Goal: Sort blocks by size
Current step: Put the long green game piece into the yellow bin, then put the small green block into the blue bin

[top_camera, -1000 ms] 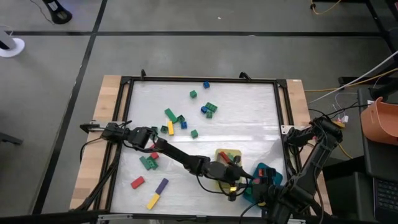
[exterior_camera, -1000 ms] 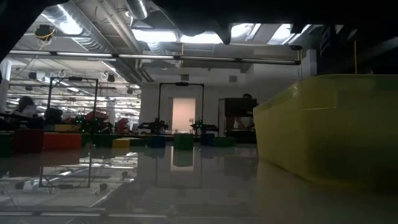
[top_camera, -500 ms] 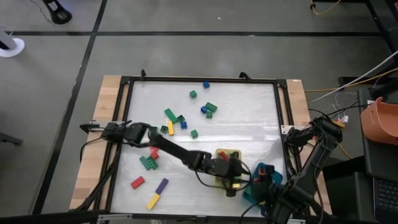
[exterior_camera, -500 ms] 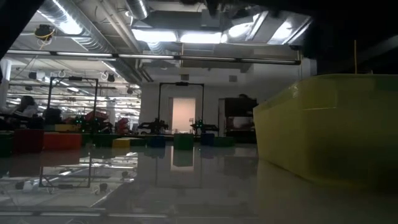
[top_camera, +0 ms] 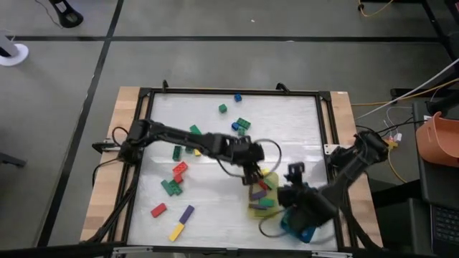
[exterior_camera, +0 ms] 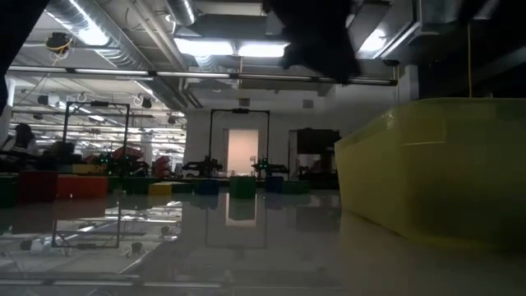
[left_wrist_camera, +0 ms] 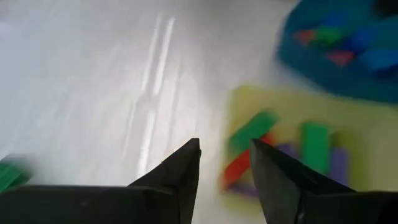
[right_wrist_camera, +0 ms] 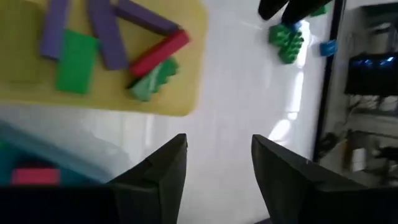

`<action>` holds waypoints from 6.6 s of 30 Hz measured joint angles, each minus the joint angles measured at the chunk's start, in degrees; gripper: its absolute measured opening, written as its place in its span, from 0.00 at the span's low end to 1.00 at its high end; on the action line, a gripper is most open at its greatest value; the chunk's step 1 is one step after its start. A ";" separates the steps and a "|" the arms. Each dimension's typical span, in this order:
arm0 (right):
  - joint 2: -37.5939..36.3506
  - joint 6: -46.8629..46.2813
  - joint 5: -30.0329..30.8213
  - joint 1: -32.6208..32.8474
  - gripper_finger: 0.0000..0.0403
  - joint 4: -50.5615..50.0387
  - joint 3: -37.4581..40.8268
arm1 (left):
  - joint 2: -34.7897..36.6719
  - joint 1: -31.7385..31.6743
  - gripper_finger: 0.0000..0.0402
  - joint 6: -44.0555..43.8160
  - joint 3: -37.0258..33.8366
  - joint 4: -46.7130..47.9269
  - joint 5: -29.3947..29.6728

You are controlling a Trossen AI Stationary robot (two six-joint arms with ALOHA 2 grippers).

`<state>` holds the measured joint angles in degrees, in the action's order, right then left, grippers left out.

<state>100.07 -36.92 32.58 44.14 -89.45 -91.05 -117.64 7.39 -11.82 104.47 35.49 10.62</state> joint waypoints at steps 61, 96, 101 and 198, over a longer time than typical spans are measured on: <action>10.36 32.71 -31.13 -66.68 0.45 65.68 17.66 | 42.77 0.40 0.32 -2.63 -71.13 -33.50 14.09; 2.69 33.90 -37.87 -62.71 0.37 44.32 9.86 | 41.88 -2.09 0.32 -9.61 -71.17 -43.18 17.03; -0.97 33.89 -44.92 -56.18 0.37 37.25 9.38 | 39.05 -5.18 0.32 -4.19 -71.17 -50.57 17.07; -2.40 36.17 -39.47 -27.78 0.51 23.98 9.33 | 5.72 -39.99 0.32 22.78 -55.82 -66.49 -11.74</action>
<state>97.67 -0.75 -6.90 16.36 -65.47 -81.71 -111.92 -32.60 10.96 48.64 -31.00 -1.12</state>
